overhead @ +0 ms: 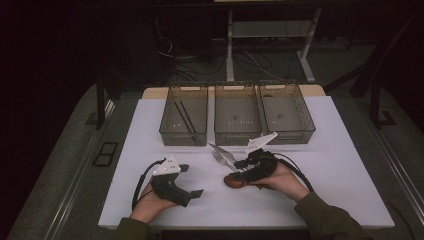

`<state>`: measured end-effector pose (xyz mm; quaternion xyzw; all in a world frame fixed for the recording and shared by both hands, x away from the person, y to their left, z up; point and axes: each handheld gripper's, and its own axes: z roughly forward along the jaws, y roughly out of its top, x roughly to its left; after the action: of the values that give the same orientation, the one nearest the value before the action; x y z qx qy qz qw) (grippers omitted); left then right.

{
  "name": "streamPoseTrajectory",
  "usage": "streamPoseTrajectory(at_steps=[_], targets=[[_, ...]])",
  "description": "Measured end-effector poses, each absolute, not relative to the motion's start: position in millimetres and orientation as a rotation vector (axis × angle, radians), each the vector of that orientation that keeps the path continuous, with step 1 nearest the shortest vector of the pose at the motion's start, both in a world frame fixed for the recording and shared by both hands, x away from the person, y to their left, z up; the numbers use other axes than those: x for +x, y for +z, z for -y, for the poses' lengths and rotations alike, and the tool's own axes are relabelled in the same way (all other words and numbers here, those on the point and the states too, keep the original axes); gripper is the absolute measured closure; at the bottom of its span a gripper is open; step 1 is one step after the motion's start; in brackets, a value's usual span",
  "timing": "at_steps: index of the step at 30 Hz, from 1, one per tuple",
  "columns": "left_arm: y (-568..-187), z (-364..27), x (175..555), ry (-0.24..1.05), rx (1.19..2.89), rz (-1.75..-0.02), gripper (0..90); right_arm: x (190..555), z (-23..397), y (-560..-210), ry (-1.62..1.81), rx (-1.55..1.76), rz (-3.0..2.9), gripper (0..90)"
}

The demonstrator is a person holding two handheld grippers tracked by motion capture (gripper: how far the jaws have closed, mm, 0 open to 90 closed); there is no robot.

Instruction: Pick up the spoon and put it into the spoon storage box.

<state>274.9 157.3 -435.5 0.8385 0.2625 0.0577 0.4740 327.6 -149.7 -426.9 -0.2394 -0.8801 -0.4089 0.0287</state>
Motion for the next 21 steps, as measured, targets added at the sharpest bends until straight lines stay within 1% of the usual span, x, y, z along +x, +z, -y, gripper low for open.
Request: streamPoseTrajectory(at_steps=[5,21], targets=[[-435.8,-156.9,274.4,0.139,2.052,-0.645,0.0,324.3,149.6,-430.9,-1.230,-0.717,2.744,52.1],[-436.7,-156.7,275.4,0.134,2.055,-0.641,0.0,320.2,149.2,-437.5,-1.182,-0.677,2.791,54.5]])
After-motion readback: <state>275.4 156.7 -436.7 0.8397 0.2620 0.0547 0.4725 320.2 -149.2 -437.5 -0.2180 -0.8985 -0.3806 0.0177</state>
